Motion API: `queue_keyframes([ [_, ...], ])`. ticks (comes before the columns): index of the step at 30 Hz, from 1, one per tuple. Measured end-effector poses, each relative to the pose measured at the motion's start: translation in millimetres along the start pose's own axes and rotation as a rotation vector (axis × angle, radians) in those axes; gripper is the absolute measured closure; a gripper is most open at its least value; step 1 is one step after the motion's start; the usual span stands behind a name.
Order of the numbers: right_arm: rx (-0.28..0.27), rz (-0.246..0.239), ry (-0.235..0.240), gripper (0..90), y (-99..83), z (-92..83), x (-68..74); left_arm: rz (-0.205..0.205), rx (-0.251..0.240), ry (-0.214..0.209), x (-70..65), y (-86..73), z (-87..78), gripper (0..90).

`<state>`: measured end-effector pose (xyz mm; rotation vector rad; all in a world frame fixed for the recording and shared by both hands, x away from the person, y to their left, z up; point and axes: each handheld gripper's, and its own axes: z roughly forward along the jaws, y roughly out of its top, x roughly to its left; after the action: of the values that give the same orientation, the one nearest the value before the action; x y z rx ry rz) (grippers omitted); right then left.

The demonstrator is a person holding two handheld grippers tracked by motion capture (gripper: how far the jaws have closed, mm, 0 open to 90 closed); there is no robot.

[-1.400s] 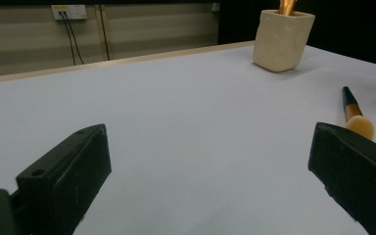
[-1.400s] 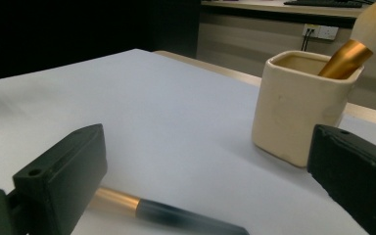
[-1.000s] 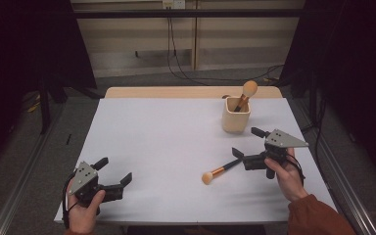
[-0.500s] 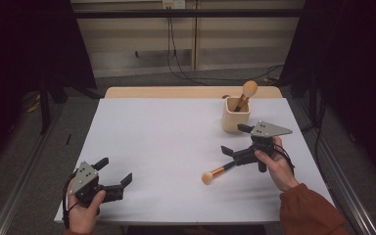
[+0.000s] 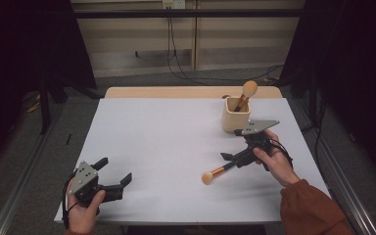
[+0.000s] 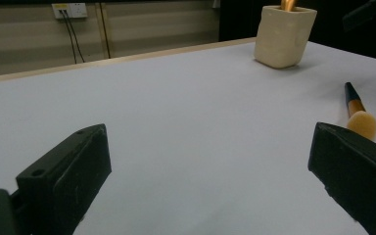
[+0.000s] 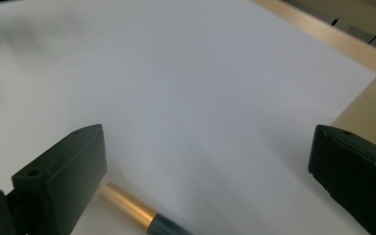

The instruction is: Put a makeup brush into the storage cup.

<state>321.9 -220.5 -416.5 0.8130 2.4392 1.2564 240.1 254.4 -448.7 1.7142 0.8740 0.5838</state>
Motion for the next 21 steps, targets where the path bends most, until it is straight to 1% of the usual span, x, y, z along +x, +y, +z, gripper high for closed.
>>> queue_keyframes([
  [3,0.093,-0.023,0.045,1.4,1.5,4.9,-0.3,0.002,-0.001,-0.001,-0.2,0.1,0.1,2.1],
  [9,0.205,-0.051,0.098,1.9,3.7,13.3,-1.6,0.003,0.002,0.0,0.0,0.0,0.1,2.1],
  [12,0.258,-0.08,0.116,2.5,5.6,16.6,-2.2,0.003,0.001,-0.001,0.0,0.0,0.1,2.1],
  [14,0.31,-0.085,0.122,4.3,6.6,19.1,-1.5,0.004,0.0,-0.002,-0.3,-0.1,0.2,2.2],
  [15,0.337,-0.096,0.128,3.6,6.8,20.7,-1.2,0.004,0.0,-0.003,-0.3,-0.1,0.3,2.2],
  [16,0.366,-0.105,0.123,3.5,7.2,22.2,-0.1,0.004,0.0,-0.003,-0.3,-0.1,0.4,2.1],
  [17,0.388,-0.112,0.129,4.6,7.2,23.8,0.3,0.003,0.0,-0.003,-0.3,-0.1,0.4,2.2],
  [21,0.45,-0.126,0.185,2.8,6.9,29.6,1.0,0.0,0.003,-0.002,-0.7,-0.3,0.6,2.2],
])
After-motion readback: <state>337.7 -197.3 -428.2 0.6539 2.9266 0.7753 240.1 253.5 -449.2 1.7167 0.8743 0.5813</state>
